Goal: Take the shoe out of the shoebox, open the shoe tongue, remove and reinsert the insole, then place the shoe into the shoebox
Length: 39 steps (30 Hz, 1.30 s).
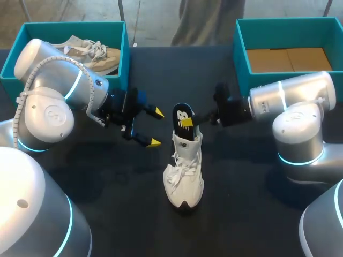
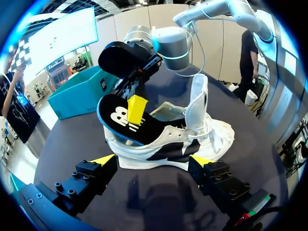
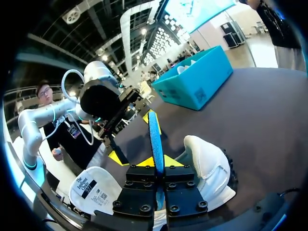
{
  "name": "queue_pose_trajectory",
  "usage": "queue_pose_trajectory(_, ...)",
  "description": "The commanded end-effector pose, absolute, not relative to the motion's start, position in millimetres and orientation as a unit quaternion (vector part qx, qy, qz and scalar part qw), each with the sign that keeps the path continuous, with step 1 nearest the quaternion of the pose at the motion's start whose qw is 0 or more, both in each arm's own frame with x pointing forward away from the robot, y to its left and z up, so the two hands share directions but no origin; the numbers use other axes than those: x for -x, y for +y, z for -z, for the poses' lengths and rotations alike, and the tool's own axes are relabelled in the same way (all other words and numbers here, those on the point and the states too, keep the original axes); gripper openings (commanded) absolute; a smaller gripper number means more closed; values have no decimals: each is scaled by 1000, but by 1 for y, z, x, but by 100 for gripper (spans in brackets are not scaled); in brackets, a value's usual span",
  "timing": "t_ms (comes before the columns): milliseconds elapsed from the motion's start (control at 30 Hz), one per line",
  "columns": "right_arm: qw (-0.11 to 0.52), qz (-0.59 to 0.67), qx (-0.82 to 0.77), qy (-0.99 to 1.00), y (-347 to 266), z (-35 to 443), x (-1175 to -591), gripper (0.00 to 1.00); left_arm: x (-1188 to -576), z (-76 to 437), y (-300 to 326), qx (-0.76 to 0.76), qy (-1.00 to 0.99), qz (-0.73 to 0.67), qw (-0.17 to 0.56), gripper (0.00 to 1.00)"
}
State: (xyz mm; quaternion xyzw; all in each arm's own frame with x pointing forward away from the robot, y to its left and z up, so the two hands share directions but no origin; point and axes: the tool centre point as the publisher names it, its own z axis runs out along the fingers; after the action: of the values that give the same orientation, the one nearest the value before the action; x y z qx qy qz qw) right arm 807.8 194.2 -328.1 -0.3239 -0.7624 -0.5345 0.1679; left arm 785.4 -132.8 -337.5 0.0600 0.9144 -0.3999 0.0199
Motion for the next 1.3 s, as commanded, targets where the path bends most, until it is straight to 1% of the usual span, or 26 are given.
queue_pose_trajectory(33, 162, 546, 322, -756, 198, 325, -812, 0, -785, 337, -133, -60, 915, 398, 20, 100)
queue_pose_trajectory(167, 156, 548, 316, -758, 199, 324, -816, 0, -785, 337, -133, -60, 915, 398, 20, 100)
queue_pose_trajectory(200, 159, 547, 315, -759, 199, 324, -817, 7, -785, 337, -133, -60, 915, 398, 20, 100)
queue_pose_trajectory(233, 163, 544, 316, -760, 199, 325, -816, 20, -785, 337, -133, -60, 915, 398, 20, 100)
queue_pose_trajectory(267, 164, 541, 317, -761, 199, 327, -815, 25, -785, 337, -133, -60, 915, 398, 20, 100)
queue_pose_trajectory(433, 169, 531, 324, -764, 194, 332, -806, 31, -785, 337, -133, -60, 915, 398, 20, 100)
queue_pose_trajectory(500, 171, 521, 327, -770, 192, 332, -803, 34, -785, 337, -133, -60, 915, 398, 20, 100)
queue_pose_trajectory(833, 179, 462, 324, -806, 186, 330, -799, 34, -785, 337, -133, -60, 915, 398, 20, 100)
queue_pose_trajectory(1067, 200, 429, 320, -821, 191, 341, -794, 33, -785, 337, -133, -60, 915, 398, 20, 100)
queue_pose_trajectory(1300, 204, 410, 324, -828, 185, 350, -792, 32, -785, 337, -133, -60, 915, 398, 20, 100)
